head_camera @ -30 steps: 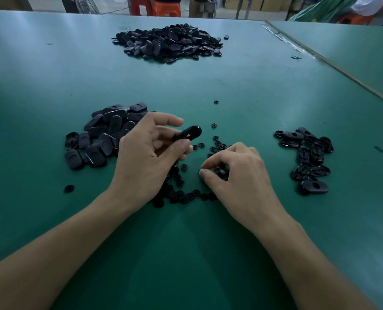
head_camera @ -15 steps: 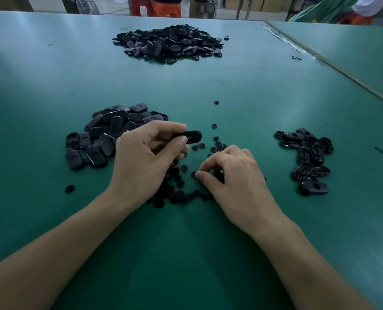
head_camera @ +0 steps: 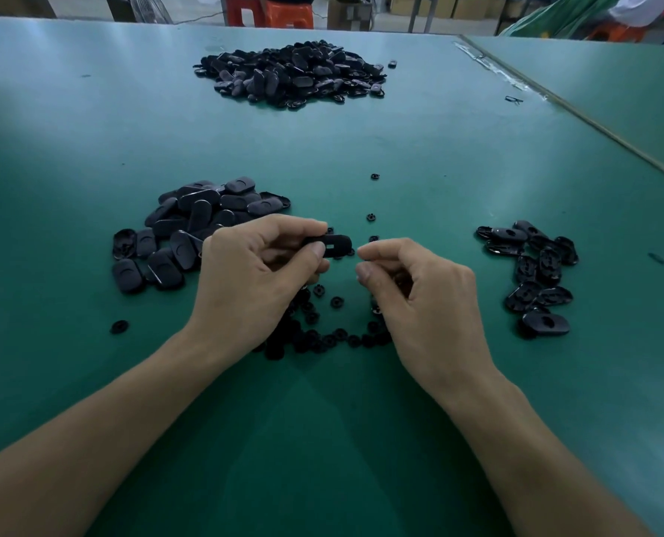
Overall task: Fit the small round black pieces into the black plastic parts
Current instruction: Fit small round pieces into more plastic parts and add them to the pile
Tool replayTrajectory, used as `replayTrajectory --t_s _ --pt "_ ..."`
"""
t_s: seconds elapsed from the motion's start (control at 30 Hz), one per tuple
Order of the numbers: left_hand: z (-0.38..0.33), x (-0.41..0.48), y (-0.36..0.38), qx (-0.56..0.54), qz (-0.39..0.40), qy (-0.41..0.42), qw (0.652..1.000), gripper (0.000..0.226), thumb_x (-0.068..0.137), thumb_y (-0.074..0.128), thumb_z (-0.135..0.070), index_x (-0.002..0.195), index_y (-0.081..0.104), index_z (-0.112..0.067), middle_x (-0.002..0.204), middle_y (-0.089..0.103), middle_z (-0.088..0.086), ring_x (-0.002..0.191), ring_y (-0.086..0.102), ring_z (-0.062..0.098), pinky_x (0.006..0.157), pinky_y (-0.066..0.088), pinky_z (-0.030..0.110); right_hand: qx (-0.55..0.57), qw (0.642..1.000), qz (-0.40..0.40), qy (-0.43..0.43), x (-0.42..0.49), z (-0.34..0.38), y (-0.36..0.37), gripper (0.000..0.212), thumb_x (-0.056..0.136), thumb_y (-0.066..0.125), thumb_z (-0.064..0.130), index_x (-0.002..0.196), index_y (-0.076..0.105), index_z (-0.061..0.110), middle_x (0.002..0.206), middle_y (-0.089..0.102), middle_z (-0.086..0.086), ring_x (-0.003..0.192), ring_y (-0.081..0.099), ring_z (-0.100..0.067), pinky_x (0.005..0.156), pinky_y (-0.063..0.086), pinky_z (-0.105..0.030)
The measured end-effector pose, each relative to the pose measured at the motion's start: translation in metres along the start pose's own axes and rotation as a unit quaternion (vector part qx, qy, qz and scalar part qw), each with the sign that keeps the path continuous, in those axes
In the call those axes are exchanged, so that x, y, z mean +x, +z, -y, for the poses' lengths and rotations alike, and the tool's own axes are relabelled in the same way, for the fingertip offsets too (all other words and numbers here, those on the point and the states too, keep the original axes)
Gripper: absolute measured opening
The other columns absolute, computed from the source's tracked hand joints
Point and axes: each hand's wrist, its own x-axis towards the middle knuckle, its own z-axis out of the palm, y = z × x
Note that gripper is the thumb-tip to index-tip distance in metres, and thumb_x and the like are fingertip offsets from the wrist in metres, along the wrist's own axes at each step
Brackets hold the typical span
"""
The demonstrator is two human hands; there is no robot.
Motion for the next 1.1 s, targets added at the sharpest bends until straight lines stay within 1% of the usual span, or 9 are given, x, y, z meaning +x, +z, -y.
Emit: replayTrajectory --t_s 0.07,0.2,0.33,0.43,0.5,0.63,0.8,0.97,1.1 --pt "0.0010 0.0002 -0.0002 0.002 0.002 0.002 1.000 0.022 0.089 0.071 -0.001 0.097 0.074 -0.022 0.083 0.078 -0.003 0.075 0.076 0.015 0.069 0.058 0.020 0.007 1.000 -0.010 -0.007 0.0005 0.0002 -0.0001 0.009 0.090 0.072 0.016 0.097 0.076 0.019 0.078 0.067 0.022 0.075 0.064 0.006 0.069 0.044 -0.004" --pt "0.0016 -0.0004 0.0000 0.004 0.005 0.001 1.000 0.023 0.088 0.072 -0.002 0.096 0.074 -0.024 0.084 0.078 -0.004 0.075 0.076 0.015 0.068 0.058 0.020 0.043 0.999 -0.028 -0.001 0.0011 -0.0003 -0.0013 0.012 0.084 0.078 0.015 0.090 0.077 0.025 0.078 0.071 0.014 0.071 0.064 0.000 0.067 0.045 -0.007" --pt "0.0017 -0.0005 -0.0004 0.015 0.007 0.008 1.000 0.022 0.088 0.073 -0.004 0.096 0.074 -0.024 0.083 0.078 -0.006 0.074 0.076 0.014 0.068 0.059 0.022 0.077 0.996 -0.025 0.040 0.0022 -0.0016 -0.0016 0.021 0.083 0.078 0.013 0.099 0.077 0.026 0.079 0.072 0.015 0.076 0.068 -0.002 0.074 0.052 -0.014" --pt "0.0022 -0.0003 -0.0006 0.018 0.006 0.011 1.000 0.021 0.087 0.073 -0.005 0.096 0.074 -0.024 0.083 0.078 -0.005 0.074 0.076 0.015 0.068 0.059 0.022 0.084 0.995 -0.023 0.042 0.0031 -0.0010 -0.0017 0.015 0.082 0.080 0.015 0.090 0.077 0.027 0.076 0.072 0.017 0.071 0.067 0.001 0.069 0.050 -0.011" --pt "0.0020 -0.0003 -0.0003 0.020 0.007 0.012 1.000 0.023 0.088 0.073 -0.002 0.096 0.074 -0.024 0.082 0.078 -0.005 0.074 0.076 0.014 0.068 0.059 0.022 0.076 0.996 -0.021 0.033 0.0029 -0.0002 -0.0026 0.015 0.080 0.081 0.015 0.084 0.077 0.028 0.075 0.072 0.014 0.070 0.066 0.000 0.066 0.046 -0.008" --pt "0.0010 -0.0007 -0.0006 0.026 0.010 0.014 1.000 0.024 0.088 0.073 -0.001 0.096 0.074 -0.024 0.083 0.078 -0.006 0.075 0.076 0.013 0.069 0.059 0.022 0.055 0.998 -0.017 0.026 0.0027 0.0014 -0.0034 0.014 0.077 0.084 0.015 0.081 0.078 0.027 0.081 0.066 0.012 0.071 0.061 0.000 0.064 0.043 -0.007" --pt "0.0018 -0.0004 -0.0005 0.033 0.014 0.020 0.999 0.025 0.088 0.073 -0.002 0.096 0.074 -0.025 0.083 0.078 -0.007 0.075 0.076 0.013 0.069 0.060 0.023 0.074 0.997 -0.021 0.022 0.0026 0.0015 -0.0040 0.016 0.076 0.084 0.017 0.079 0.077 0.031 0.077 0.064 0.012 0.069 0.060 -0.001 0.061 0.042 -0.008" --pt "0.0022 -0.0003 -0.0012 0.030 0.017 0.020 0.999 0.024 0.087 0.073 -0.005 0.096 0.074 -0.027 0.083 0.077 -0.008 0.074 0.076 0.012 0.068 0.059 0.021 0.114 0.993 -0.018 0.041 0.0027 -0.0004 -0.0024 0.015 0.079 0.083 0.017 0.078 0.075 0.030 0.068 0.068 0.012 0.062 0.059 -0.003 0.062 0.045 -0.014" --pt "0.0021 -0.0006 -0.0010 0.030 0.024 0.020 0.999 0.021 0.086 0.073 -0.009 0.096 0.074 -0.026 0.082 0.077 -0.009 0.074 0.076 0.013 0.067 0.059 0.021 0.121 0.991 -0.011 0.053 0.0040 -0.0008 -0.0023 0.016 0.084 0.078 0.016 0.081 0.071 0.030 0.075 0.072 0.013 0.069 0.067 -0.005 0.067 0.052 -0.019"
